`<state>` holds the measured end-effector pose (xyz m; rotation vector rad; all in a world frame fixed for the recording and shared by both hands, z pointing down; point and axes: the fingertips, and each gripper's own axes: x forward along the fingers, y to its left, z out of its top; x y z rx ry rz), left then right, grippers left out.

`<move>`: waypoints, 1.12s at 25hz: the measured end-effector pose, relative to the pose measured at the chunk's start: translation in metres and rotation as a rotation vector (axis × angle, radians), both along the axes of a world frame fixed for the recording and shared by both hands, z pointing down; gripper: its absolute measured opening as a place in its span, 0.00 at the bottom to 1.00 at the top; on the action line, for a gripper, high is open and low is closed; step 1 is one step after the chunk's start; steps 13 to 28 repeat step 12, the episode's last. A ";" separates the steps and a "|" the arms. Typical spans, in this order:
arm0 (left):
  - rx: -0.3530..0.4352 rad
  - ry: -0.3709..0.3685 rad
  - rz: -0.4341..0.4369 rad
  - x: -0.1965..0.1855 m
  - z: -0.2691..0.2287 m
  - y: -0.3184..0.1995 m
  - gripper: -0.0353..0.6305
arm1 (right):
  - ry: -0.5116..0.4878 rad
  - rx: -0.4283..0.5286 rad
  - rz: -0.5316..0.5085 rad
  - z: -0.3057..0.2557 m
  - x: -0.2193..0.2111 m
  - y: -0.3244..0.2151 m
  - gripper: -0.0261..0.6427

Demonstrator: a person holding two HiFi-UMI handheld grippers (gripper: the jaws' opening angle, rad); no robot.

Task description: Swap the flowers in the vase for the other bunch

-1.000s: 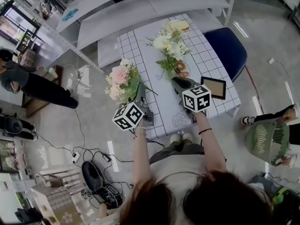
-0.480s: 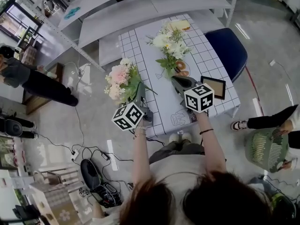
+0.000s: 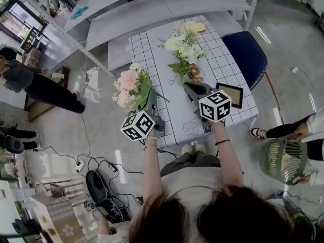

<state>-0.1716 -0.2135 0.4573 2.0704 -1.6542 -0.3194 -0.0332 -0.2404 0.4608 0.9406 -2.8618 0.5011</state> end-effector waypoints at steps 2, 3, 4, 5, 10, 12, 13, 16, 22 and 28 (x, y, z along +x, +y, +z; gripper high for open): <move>0.000 0.001 -0.003 0.000 0.000 0.000 0.14 | -0.004 0.000 -0.001 -0.001 0.000 0.000 0.05; -0.001 0.000 -0.004 -0.001 0.000 0.000 0.14 | -0.006 0.000 0.001 -0.001 0.001 -0.001 0.05; -0.003 0.000 -0.005 -0.001 0.001 -0.001 0.14 | -0.009 0.001 0.002 -0.002 0.001 -0.001 0.05; -0.005 -0.001 -0.006 -0.002 0.001 -0.001 0.14 | -0.011 0.003 0.002 -0.002 0.001 -0.002 0.05; -0.001 0.000 -0.013 -0.004 -0.001 -0.002 0.14 | -0.017 0.012 -0.005 -0.006 0.000 -0.003 0.05; 0.001 -0.001 -0.013 -0.004 -0.002 -0.002 0.14 | -0.018 0.015 -0.007 -0.007 -0.001 -0.002 0.05; 0.001 -0.001 -0.013 -0.004 -0.002 -0.002 0.14 | -0.018 0.015 -0.007 -0.007 -0.001 -0.002 0.05; 0.001 -0.001 -0.013 -0.004 -0.002 -0.002 0.14 | -0.018 0.015 -0.007 -0.007 -0.001 -0.002 0.05; 0.001 -0.001 -0.013 -0.004 -0.002 -0.002 0.14 | -0.018 0.015 -0.007 -0.007 -0.001 -0.002 0.05; 0.001 -0.001 -0.013 -0.004 -0.002 -0.002 0.14 | -0.018 0.015 -0.007 -0.007 -0.001 -0.002 0.05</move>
